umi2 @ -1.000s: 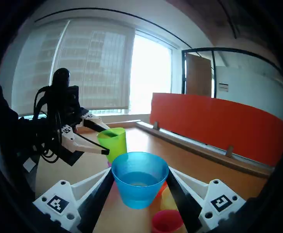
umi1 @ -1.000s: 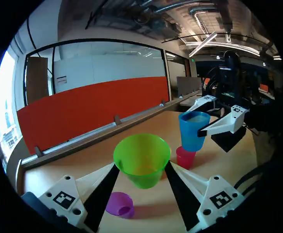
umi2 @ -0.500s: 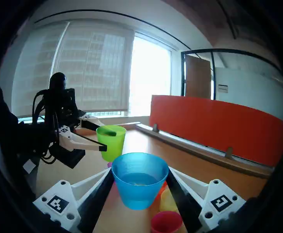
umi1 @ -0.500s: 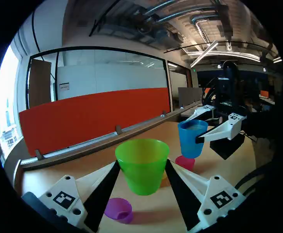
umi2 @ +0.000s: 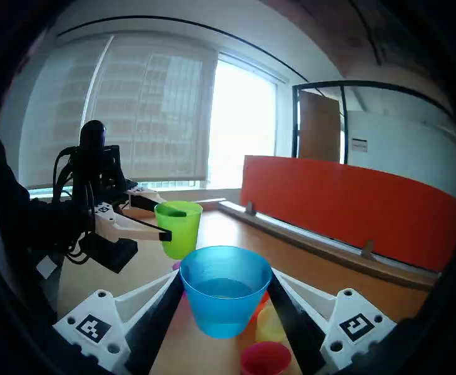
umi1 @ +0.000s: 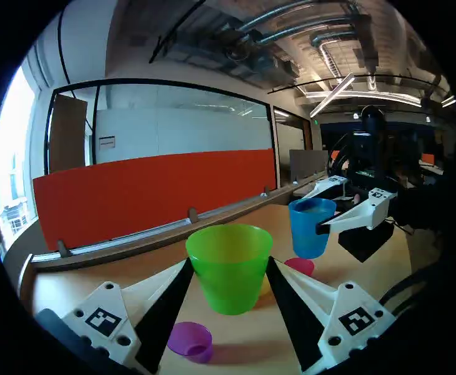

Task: Pour water

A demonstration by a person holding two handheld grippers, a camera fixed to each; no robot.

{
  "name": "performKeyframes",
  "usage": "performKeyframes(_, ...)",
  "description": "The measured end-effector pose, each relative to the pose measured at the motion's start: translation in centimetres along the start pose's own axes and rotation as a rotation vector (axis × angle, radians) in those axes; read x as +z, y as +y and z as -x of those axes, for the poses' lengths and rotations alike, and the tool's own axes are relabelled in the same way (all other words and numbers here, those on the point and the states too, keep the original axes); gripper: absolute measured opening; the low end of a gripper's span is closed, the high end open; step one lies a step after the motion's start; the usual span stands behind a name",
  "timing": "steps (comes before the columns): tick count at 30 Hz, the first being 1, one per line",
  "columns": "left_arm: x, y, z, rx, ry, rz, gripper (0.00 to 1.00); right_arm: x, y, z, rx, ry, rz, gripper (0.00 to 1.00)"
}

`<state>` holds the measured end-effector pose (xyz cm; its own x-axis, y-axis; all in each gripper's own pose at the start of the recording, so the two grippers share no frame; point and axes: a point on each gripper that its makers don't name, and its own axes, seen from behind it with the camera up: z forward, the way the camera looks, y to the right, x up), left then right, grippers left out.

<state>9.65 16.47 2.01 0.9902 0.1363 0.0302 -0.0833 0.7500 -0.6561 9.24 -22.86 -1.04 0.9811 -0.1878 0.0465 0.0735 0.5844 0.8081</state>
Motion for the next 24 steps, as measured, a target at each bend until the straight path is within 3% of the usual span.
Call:
performKeyframes(15,0.03,0.05,-0.42,-0.042,0.037,-0.003,0.83,-0.27,-0.31,-0.68,-0.034,0.002,-0.018,0.92)
performKeyframes(24,-0.09,0.25,0.03,-0.035,0.034,0.002,0.83,-0.16,-0.11,-1.02,-0.034,0.002,-0.019,0.92)
